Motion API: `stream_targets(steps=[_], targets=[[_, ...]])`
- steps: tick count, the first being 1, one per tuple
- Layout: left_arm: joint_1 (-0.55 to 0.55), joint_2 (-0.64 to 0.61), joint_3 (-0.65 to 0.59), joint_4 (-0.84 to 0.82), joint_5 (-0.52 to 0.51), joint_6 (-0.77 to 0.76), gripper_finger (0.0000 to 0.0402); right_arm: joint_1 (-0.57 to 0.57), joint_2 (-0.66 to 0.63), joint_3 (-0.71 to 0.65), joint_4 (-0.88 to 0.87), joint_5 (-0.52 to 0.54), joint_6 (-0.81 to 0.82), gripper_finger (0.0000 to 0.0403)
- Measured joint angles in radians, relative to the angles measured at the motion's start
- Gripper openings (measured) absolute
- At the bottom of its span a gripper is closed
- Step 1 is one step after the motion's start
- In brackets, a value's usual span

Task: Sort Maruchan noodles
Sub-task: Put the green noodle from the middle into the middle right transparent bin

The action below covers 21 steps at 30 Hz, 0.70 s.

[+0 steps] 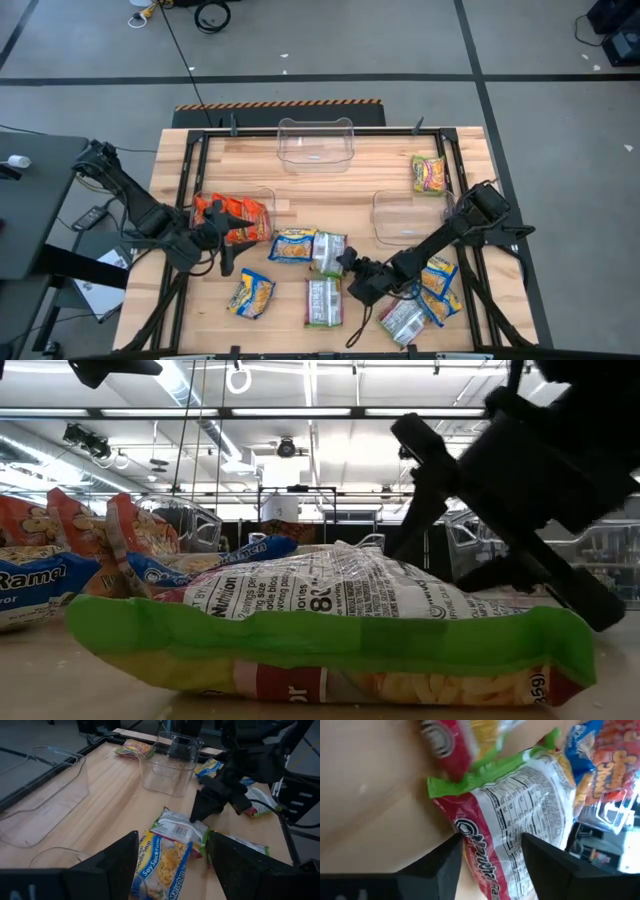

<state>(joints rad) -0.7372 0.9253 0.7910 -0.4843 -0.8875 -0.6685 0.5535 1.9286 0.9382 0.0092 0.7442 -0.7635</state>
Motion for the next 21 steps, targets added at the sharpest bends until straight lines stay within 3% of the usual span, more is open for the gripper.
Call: stream_targets(steps=[4, 7, 10, 14, 21], targets=[[0.001, 0.000, 0.000, 0.003, -0.013, -0.001, 0.0243, -0.015, 0.000, 0.000, 0.096, -0.005, 0.011, 0.0156], [0.001, 0.000, 0.000, 0.001, -0.010, -0.025, 0.0243, -0.020, 0.001, 0.017, 0.173, -0.005, 0.064, 0.0086], [0.001, 0.000, 0.000, 0.000, -0.011, -0.012, 0.0243, -0.022, -0.011, 0.093, 0.112, -0.007, 0.210, 0.0016], [0.001, 0.000, 0.000, 0.000, -0.011, 0.004, 0.0243, -0.043, -0.052, 0.288, -0.191, -0.042, 0.568, 0.0008], [0.001, 0.008, 0.001, 0.001, -0.011, 0.011, 0.0243, -0.162, -0.097, 0.695, -0.920, -0.294, 1.198, 0.0004]])
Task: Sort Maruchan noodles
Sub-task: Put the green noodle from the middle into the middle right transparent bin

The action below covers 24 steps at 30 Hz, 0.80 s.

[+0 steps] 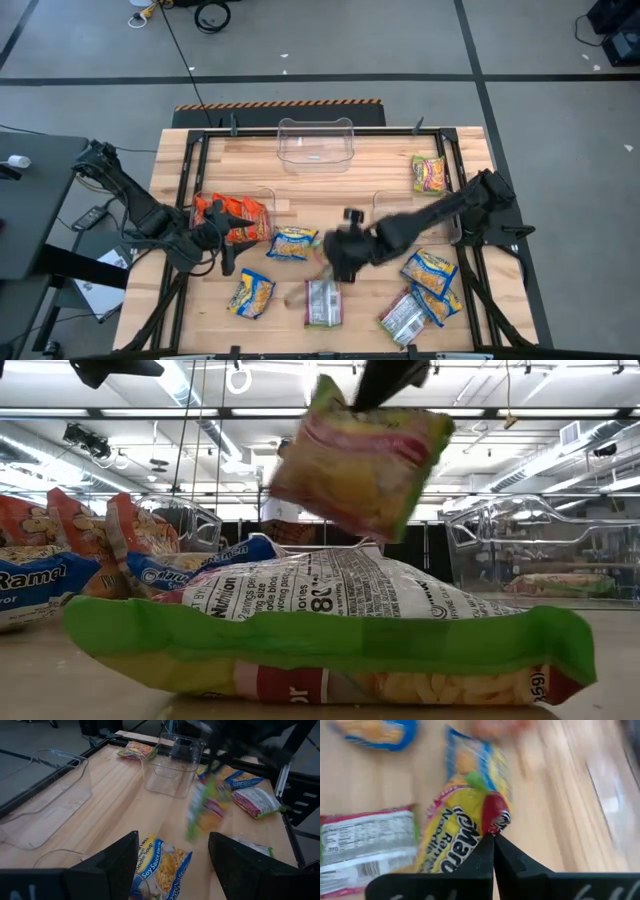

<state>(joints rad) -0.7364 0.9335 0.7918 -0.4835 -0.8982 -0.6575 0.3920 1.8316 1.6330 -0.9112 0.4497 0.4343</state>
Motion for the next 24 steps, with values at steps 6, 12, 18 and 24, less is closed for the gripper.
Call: stream_targets(steps=[6, 12, 18, 24], targets=[[0.000, 0.038, 0.000, 0.004, 0.001, 0.005, 0.0243, -0.079, -0.055, 0.103, -0.330, -0.122, 0.255, 0.0003], [0.000, 0.049, 0.000, 0.000, 0.012, -0.003, 0.0243, -0.102, -0.170, 0.103, -0.587, -0.145, 0.455, 0.0002], [0.000, 0.048, 0.000, 0.006, 0.011, 0.020, 0.0243, -0.100, -0.317, 0.030, -0.644, -0.172, 0.608, 0.0002], [0.000, 0.048, 0.000, 0.038, 0.008, 0.042, 0.0243, -0.105, -0.454, -0.140, -0.606, -0.182, 0.782, 0.0001]])
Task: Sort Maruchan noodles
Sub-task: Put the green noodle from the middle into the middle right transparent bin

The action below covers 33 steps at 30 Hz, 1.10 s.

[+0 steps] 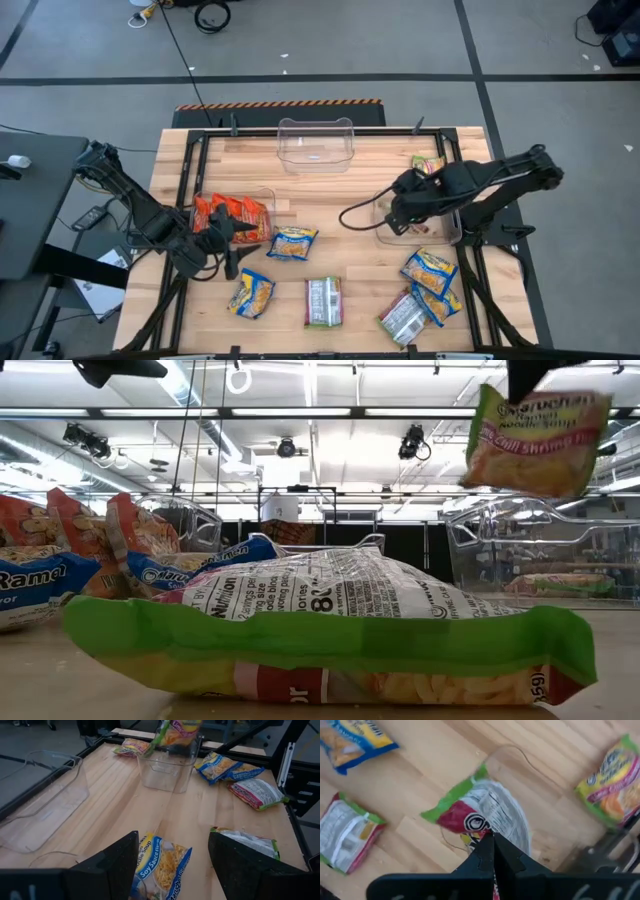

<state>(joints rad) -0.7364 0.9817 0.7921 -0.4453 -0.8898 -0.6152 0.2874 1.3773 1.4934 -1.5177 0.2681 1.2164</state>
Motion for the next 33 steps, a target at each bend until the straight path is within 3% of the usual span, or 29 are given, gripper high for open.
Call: stream_targets(steps=[9, 21, 27, 33], targets=[[0.000, 0.000, 0.000, 0.089, 0.004, 0.116, 0.0243, -0.087, -0.071, -0.261, 0.214, -0.050, 0.089, 0.0001], [0.000, 0.000, 0.000, 0.152, 0.066, 0.129, 0.0243, -0.368, -0.071, -0.432, 0.510, -0.071, -0.064, 0.0001], [0.000, 0.000, 0.000, 0.170, 0.083, 0.129, 0.0243, -0.429, -0.071, -0.461, 0.515, -0.071, -0.110, 0.0007], [0.000, 0.000, 0.000, 0.172, 0.083, 0.129, 0.0243, -0.408, -0.071, -0.493, 0.510, -0.057, -0.164, 0.0032]])
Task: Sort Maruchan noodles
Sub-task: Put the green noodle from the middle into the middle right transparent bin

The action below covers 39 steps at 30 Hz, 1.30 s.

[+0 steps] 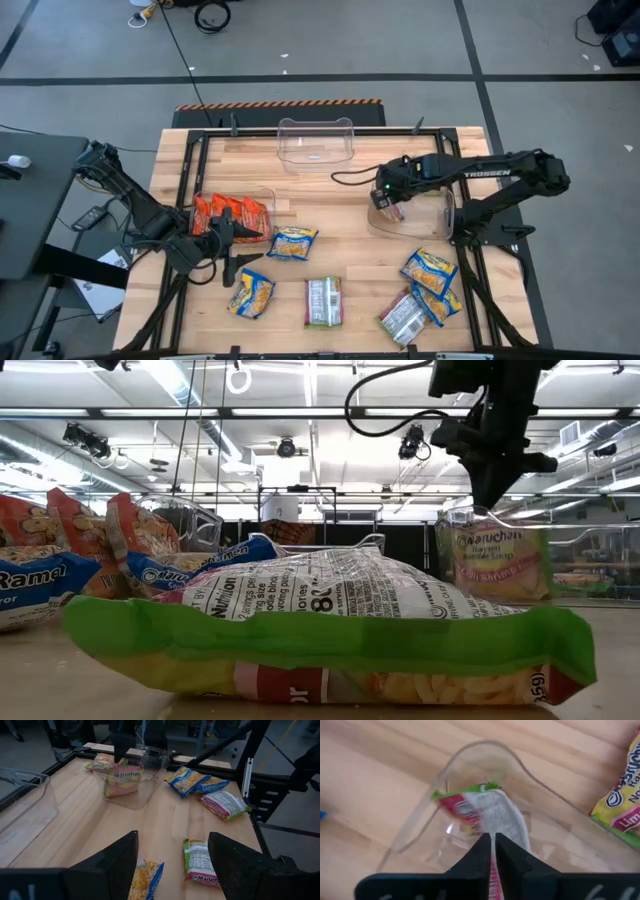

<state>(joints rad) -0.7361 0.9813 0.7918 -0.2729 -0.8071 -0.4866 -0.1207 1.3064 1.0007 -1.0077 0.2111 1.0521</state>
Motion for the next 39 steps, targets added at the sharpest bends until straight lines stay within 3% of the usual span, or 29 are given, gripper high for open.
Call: stream_targets(steps=[7, 12, 18, 22, 28, 34, 39], targets=[[0.000, 0.041, 0.000, 0.001, -0.003, -0.002, 0.0243, 0.044, 0.000, 0.009, -0.058, -0.050, -0.159, 0.0077], [0.000, 0.079, 0.000, 0.027, -0.003, -0.002, 0.0243, 0.152, 0.000, 0.028, -0.040, -0.104, -0.248, 0.0132], [0.006, 0.086, 0.000, 0.033, -0.050, 0.002, 0.0243, 0.212, 0.045, 0.029, -0.079, 0.084, -0.238, 0.0210], [0.027, 0.093, 0.000, 0.037, -0.044, 0.001, 0.0243, 0.195, 0.121, 0.029, -0.064, 0.091, -0.233, 0.0227], [0.050, 0.177, 0.000, 0.065, 0.005, 0.007, 0.0243, 0.135, 0.210, 0.028, -0.084, 0.086, -0.086, 0.0179], [0.055, 0.240, 0.000, 0.118, 0.046, 0.005, 0.0243, 0.141, 0.169, 0.028, -0.080, 0.007, 0.010, 0.0026], [0.047, 0.250, -0.001, 0.154, 0.047, -0.040, 0.0243, 0.158, 0.041, 0.028, -0.189, -0.002, 0.146, 0.0008]])
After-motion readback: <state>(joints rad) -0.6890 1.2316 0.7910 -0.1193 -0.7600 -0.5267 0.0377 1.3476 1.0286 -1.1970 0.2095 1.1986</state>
